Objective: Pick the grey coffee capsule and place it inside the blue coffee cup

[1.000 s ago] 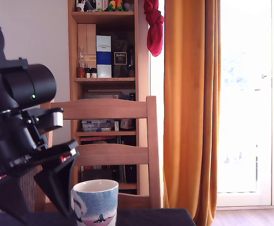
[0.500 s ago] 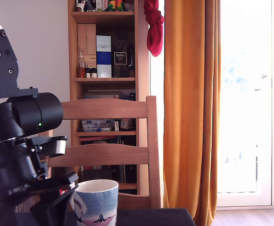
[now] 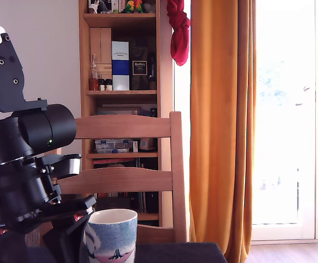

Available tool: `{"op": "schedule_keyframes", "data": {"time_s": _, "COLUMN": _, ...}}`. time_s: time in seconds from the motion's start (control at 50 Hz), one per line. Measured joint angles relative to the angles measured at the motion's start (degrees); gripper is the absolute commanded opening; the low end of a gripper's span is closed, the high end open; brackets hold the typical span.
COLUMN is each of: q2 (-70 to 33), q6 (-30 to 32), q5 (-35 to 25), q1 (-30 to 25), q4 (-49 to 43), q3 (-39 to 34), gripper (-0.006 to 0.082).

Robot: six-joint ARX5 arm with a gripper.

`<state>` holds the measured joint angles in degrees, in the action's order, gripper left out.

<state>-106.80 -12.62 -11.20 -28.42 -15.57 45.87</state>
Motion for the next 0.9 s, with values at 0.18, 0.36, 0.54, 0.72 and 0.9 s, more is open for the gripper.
{"op": "schedule_keyframes", "data": {"time_s": 0.18, "q2": -2.27, "q6": 0.00, "q5": -0.24, "q1": 0.00, "q4": -0.09, "q3": 0.24, "gripper": 0.0657}}
{"op": "schedule_keyframes", "data": {"time_s": 0.36, "q2": -2.58, "q6": 0.00, "q5": -0.26, "q1": -0.07, "q4": -0.33, "q3": 0.48, "gripper": 0.0400}}
{"op": "schedule_keyframes", "data": {"time_s": 0.54, "q2": -2.58, "q6": 0.00, "q5": -0.83, "q1": -0.11, "q4": -1.36, "q3": 1.66, "gripper": 0.0148}}
{"op": "schedule_keyframes", "data": {"time_s": 0.72, "q2": -2.58, "q6": 0.00, "q5": -1.07, "q1": -0.37, "q4": -1.36, "q3": 2.51, "gripper": 0.0147}}
{"op": "schedule_keyframes", "data": {"time_s": 0.9, "q2": -2.58, "q6": 0.00, "q5": -1.99, "q1": -0.37, "q4": -3.06, "q3": 3.96, "gripper": 0.0148}}
